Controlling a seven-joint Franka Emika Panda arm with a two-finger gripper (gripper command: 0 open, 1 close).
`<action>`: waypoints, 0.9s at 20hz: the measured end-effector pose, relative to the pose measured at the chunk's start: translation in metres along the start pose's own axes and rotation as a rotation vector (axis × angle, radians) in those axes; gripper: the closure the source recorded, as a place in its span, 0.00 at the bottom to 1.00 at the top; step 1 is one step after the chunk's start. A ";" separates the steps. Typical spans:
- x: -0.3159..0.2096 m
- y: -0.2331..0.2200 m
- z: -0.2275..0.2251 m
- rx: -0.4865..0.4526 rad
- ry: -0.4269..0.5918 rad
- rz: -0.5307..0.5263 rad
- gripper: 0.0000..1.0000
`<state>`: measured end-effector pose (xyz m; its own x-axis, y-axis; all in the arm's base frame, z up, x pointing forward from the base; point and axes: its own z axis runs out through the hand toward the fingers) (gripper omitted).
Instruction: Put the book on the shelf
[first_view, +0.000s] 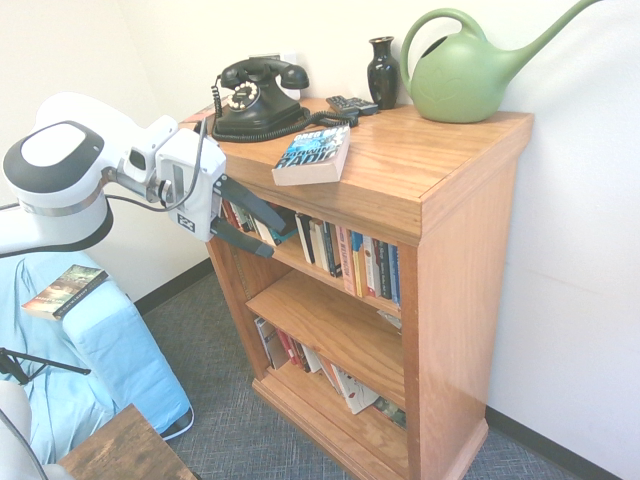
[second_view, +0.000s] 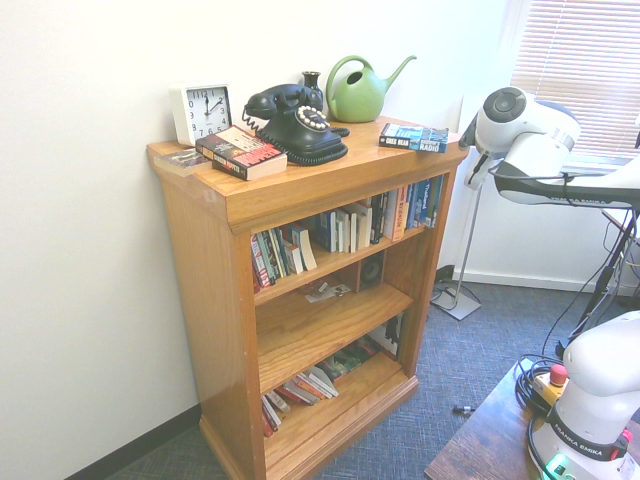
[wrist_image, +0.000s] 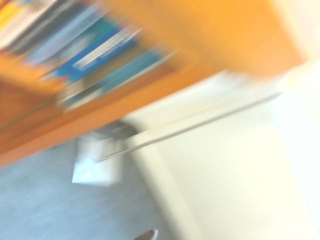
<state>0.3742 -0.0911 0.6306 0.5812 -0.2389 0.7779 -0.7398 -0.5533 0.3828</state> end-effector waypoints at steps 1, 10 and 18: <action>0.008 -0.006 -0.003 -0.011 0.039 -0.024 0.00; 0.015 -0.074 -0.008 -0.009 0.198 -0.190 0.00; 0.018 -0.097 0.009 0.001 0.329 -0.224 0.00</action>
<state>0.4592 -0.0492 0.6027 0.5884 0.1557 0.7934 -0.6067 -0.5636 0.5605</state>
